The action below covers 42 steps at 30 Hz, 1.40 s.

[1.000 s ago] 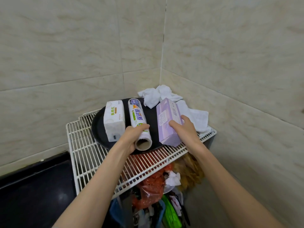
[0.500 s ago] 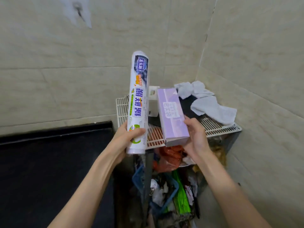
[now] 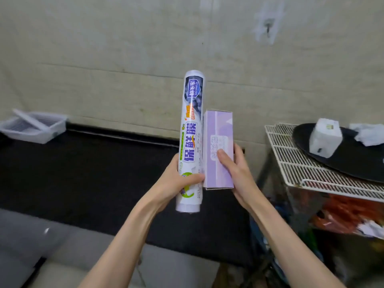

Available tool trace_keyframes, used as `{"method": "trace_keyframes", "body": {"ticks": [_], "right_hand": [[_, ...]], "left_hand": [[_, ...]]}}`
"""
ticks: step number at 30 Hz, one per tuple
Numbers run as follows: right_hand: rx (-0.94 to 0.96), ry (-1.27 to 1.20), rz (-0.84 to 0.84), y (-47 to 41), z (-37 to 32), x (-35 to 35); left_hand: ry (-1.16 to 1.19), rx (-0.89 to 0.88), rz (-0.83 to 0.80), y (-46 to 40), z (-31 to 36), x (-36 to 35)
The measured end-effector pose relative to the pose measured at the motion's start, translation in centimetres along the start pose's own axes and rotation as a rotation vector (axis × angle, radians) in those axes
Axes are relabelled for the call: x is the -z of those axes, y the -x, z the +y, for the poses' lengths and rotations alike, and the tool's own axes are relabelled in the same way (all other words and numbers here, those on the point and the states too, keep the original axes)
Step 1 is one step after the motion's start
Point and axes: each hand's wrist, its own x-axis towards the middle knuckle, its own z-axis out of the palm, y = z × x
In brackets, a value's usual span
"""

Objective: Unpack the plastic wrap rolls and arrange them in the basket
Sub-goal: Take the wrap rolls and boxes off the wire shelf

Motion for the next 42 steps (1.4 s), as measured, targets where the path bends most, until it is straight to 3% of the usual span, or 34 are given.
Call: {"method": "trace_keyframes", "body": {"ticks": [7, 13, 25, 34, 42], "right_hand": [[-0.092, -0.027, -0.233, -1.7, 5.7, -19.1], [-0.148, 0.000, -0.373, -4.5, 10.7, -30.9], [-0.226, 0.023, -0.576, -18.4, 20.1, -51.8], [-0.267, 0.148, -0.690, -27.0, 23.4, -63.1], [-0.334, 0.382, -0.669, -32.4, 32.3, -74.1]], "left_hand": [[-0.069, 0.007, 0.340, 8.7, 0.0, 17.8], [-0.171, 0.011, 0.601, 12.9, -0.3, 29.1], [-0.130, 0.162, 1.018, 10.8, -1.2, 52.3], [-0.005, 0.223, 1.153, 8.6, -1.4, 65.3], [0.067, 0.387, 1.170, 6.6, -6.5, 80.1]]}}
